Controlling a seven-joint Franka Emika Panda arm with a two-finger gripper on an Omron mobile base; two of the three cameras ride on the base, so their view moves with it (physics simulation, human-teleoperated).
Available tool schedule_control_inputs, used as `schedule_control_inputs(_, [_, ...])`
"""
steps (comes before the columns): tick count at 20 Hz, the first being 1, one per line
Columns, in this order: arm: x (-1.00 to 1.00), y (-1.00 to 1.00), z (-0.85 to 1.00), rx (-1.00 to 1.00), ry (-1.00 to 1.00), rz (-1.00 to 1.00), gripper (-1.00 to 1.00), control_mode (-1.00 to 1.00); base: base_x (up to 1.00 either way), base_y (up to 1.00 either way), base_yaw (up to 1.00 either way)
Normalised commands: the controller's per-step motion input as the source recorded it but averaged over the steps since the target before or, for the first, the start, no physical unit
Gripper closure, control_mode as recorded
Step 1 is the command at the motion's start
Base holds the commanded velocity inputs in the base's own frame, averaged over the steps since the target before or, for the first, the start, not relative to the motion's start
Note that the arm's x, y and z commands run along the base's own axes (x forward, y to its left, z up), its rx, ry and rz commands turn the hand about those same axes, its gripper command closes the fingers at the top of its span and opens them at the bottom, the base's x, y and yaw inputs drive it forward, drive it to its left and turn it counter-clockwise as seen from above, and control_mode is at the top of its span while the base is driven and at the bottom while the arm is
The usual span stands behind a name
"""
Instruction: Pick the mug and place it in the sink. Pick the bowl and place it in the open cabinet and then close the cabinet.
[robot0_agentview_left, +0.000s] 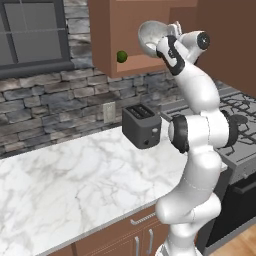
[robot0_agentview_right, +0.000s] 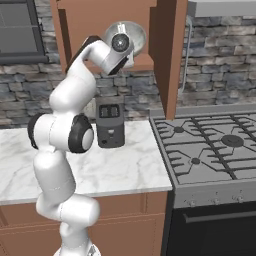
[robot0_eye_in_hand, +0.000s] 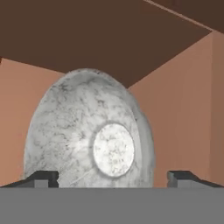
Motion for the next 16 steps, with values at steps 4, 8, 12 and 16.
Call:
schedule_control_inputs(4, [-0.87, 0.0, 0.12, 0.01, 0.2, 0.0, -1.0, -1.0, 0.0, 0.0, 0.0])
schedule_control_inputs(8, [-1.0, 0.0, 0.05, 0.0, 0.02, 0.0, -1.0, -1.0, 0.0, 0.0, 0.0])
schedule_control_inputs(12, [-0.98, 0.0, 0.31, 0.0, -0.01, 0.0, -1.0, -1.0, 0.0, 0.0, 0.0])
schedule_control_inputs(16, [-1.0, 0.0, 0.05, 0.0, -0.07, 0.0, -1.0, -1.0, 0.0, 0.0, 0.0])
